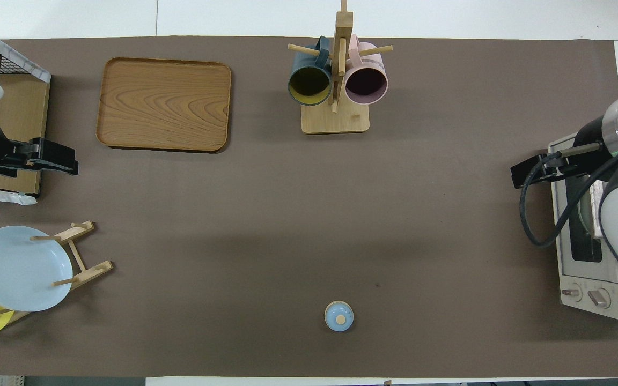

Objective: Put corn in oven

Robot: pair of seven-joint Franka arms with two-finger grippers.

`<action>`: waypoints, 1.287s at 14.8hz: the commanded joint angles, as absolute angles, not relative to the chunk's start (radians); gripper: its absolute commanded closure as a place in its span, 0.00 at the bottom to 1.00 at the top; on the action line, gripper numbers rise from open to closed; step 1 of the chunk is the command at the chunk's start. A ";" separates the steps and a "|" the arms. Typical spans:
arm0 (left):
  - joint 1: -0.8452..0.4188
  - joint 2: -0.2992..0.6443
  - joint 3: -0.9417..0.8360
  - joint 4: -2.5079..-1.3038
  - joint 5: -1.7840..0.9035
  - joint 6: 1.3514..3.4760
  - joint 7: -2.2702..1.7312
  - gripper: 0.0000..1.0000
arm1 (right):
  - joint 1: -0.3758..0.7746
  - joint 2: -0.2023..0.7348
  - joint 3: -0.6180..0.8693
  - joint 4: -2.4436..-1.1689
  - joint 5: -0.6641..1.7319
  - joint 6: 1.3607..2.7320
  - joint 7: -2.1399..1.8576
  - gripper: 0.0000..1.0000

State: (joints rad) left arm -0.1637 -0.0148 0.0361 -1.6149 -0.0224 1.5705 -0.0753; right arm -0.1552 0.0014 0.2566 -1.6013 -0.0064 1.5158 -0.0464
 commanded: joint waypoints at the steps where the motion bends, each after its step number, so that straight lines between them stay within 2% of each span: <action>1: -0.156 -0.020 0.029 -1.608 -0.002 1.551 -0.074 0.00 | -0.178 0.015 0.268 -1.580 -0.005 1.522 -0.035 0.00; 6: -0.156 -0.020 0.029 -1.608 -0.002 1.551 -0.074 0.00 | -0.198 0.012 0.259 -1.595 -0.009 1.551 -0.035 0.00; 10: -0.156 -0.020 0.029 -1.608 -0.002 1.551 -0.074 0.00 | -0.051 0.024 0.108 -1.580 -0.012 1.546 -0.037 0.00; 19: -0.156 -0.020 0.029 -1.608 -0.002 1.551 -0.074 0.00 | -0.003 0.040 0.041 -1.546 -0.014 1.517 -0.035 0.00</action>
